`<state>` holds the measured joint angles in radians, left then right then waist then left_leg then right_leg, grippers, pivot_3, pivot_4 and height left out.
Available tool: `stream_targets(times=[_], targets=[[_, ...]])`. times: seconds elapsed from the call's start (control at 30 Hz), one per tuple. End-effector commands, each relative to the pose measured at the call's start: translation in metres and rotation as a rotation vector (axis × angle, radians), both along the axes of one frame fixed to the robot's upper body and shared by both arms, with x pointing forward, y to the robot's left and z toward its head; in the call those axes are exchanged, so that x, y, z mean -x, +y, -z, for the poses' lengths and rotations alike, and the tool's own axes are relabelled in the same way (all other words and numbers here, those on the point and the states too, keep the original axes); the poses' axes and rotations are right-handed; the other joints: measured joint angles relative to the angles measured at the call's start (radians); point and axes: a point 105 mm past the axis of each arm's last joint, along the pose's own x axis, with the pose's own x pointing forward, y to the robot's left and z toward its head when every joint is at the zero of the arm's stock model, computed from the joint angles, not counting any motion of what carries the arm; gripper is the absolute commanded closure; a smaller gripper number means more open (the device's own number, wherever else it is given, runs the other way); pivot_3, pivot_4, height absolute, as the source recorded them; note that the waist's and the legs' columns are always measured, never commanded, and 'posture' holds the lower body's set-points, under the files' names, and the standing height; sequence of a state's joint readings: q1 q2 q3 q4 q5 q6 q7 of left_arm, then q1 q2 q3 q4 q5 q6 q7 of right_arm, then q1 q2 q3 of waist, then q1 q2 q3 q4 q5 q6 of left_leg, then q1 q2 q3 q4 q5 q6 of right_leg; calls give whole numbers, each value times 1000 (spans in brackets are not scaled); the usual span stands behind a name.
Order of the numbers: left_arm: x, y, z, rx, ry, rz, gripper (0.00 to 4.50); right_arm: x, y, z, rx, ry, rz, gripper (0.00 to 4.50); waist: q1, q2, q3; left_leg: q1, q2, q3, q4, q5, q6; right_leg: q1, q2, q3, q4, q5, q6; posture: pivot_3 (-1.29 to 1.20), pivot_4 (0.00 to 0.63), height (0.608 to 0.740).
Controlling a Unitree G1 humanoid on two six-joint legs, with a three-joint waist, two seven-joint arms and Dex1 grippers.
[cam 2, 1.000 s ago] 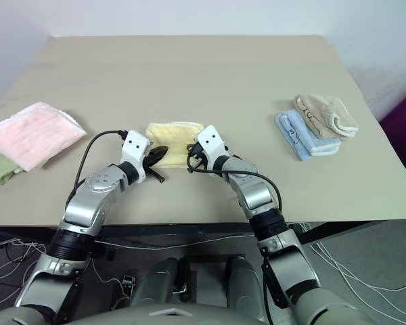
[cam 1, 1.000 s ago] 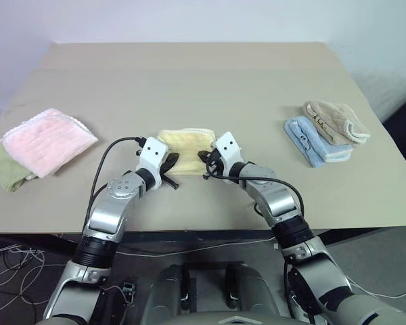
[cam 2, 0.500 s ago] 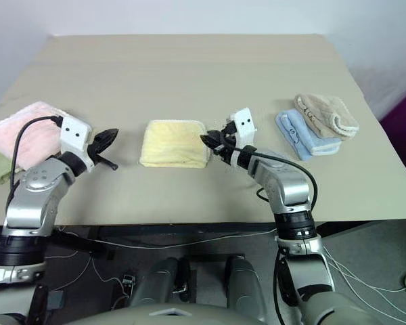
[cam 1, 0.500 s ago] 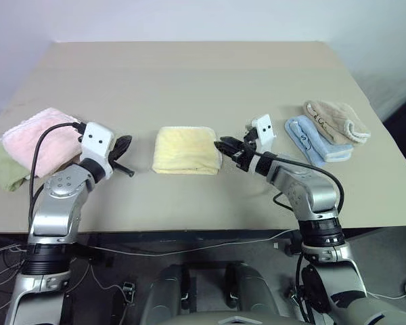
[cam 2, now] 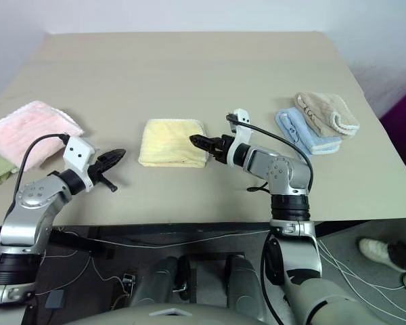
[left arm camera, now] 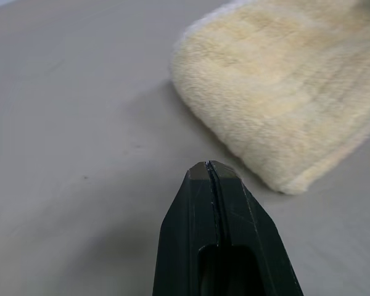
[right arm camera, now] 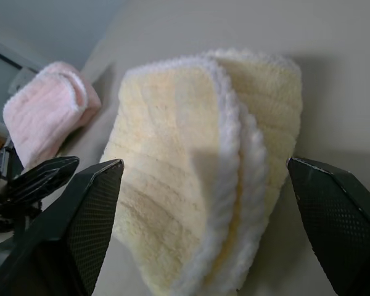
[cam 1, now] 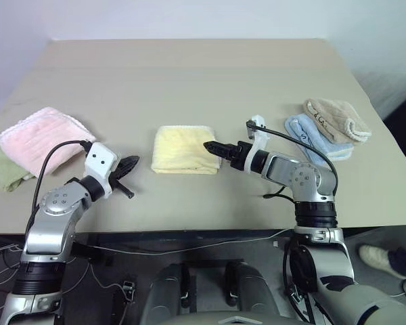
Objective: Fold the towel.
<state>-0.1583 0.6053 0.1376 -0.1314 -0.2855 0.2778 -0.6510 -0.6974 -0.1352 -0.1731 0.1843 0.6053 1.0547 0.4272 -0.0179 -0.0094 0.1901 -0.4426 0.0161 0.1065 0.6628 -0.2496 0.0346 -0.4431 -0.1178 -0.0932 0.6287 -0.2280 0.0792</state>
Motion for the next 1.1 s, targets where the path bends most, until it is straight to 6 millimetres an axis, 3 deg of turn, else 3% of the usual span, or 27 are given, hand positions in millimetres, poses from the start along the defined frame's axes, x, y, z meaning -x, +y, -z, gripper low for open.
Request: stream_targets(times=[0.03,0.17,0.43,0.53,0.9,1.03,1.1], targets=[[6,-5,-20,31,-62,44,4500,1,13,-5,13,-15,-47,36,0,0,0,0,0,0,0,0,0,0,0,0,0,0,0,0,150,740],[9,-8,-20,39,-61,59,4500,0,22,2,17,7,-66,36,-1,0,0,0,0,0,0,0,0,0,1,0,0,0,0,0,150,740],[13,-13,-19,52,-60,66,4500,2,44,-7,-88,51,-113,36,-3,0,0,0,1,1,1,1,0,0,5,0,1,0,0,0,150,740],[14,-14,-18,54,-58,65,4500,1,45,-9,-120,73,-107,658,-1,0,0,0,1,1,1,1,-1,1,5,0,1,0,0,0,150,740],[14,-20,-16,58,-50,82,4500,-1,35,-17,-187,86,-61,4429,-1,0,0,0,1,1,1,2,-2,1,5,0,1,0,0,0,150,740],[13,-22,-16,58,-47,94,4500,-3,23,-33,-231,35,-24,4471,0,0,0,0,1,1,1,2,-2,1,5,0,1,0,0,0,150,740],[12,-24,-16,58,-47,100,4500,-8,6,-54,-268,-52,35,4471,2,0,0,0,1,1,1,2,-2,1,5,0,1,0,0,0,150,740]])
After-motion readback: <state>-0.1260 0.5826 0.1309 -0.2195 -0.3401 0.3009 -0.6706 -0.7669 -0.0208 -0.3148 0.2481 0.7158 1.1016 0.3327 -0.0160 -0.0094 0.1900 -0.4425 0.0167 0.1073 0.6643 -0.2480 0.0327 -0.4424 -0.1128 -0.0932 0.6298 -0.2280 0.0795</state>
